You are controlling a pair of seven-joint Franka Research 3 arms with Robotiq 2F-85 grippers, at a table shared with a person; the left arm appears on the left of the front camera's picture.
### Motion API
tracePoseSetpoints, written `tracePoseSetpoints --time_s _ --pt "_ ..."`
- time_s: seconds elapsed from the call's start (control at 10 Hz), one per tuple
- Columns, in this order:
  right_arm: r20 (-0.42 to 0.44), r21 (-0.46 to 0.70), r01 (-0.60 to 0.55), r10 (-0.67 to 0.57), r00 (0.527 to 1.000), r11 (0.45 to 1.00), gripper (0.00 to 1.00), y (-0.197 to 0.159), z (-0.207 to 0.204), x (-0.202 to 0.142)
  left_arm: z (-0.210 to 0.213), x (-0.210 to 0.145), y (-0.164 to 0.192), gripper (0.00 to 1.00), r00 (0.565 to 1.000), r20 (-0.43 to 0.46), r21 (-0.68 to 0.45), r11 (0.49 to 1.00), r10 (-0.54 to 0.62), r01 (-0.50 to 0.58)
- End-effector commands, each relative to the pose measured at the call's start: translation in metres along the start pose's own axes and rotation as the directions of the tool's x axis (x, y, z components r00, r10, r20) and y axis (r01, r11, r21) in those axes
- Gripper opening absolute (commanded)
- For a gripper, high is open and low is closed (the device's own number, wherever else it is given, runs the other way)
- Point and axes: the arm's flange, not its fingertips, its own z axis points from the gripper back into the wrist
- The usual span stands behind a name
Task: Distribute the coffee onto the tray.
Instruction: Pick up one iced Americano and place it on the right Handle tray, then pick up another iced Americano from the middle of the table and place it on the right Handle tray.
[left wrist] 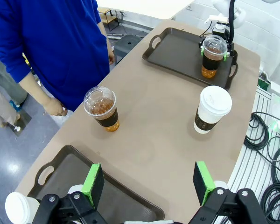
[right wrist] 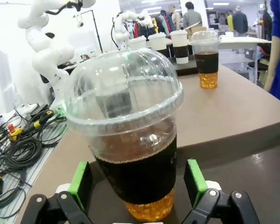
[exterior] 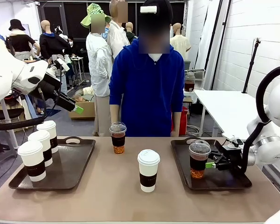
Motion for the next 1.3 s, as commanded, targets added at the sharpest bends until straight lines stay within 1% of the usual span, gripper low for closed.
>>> tracePoseSetpoints --time_s 0.0,0.2,0.4,0.5,1.2 --pt "-0.030 -0.039 0.029 -0.030 0.999 0.999 1.00 0.013 0.014 0.002 0.000 -0.001 0.001 1.00 1.000 0.002 -0.008 1.000 0.001 -0.001" --pt "-0.030 -0.070 0.038 -0.040 0.999 0.997 1.00 0.017 0.029 0.002 0.000 -0.001 0.001 1.00 1.000 0.002 -0.008 1.000 0.001 -0.001" --pt "-0.033 -0.104 0.034 -0.037 0.999 0.994 1.00 0.019 0.031 0.005 0.000 -0.001 0.001 1.00 1.000 0.002 -0.008 1.000 0.001 -0.001" --pt "-0.002 -0.074 0.016 -0.016 1.000 0.997 1.00 0.009 0.033 0.000 0.000 -0.001 0.001 1.00 1.000 0.002 -0.008 1.000 0.001 -0.001" --pt "-0.002 -0.074 0.016 -0.016 1.000 0.997 1.00 0.009 0.033 0.000 0.000 -0.001 0.001 1.00 1.000 0.002 -0.008 1.000 0.001 -0.001"
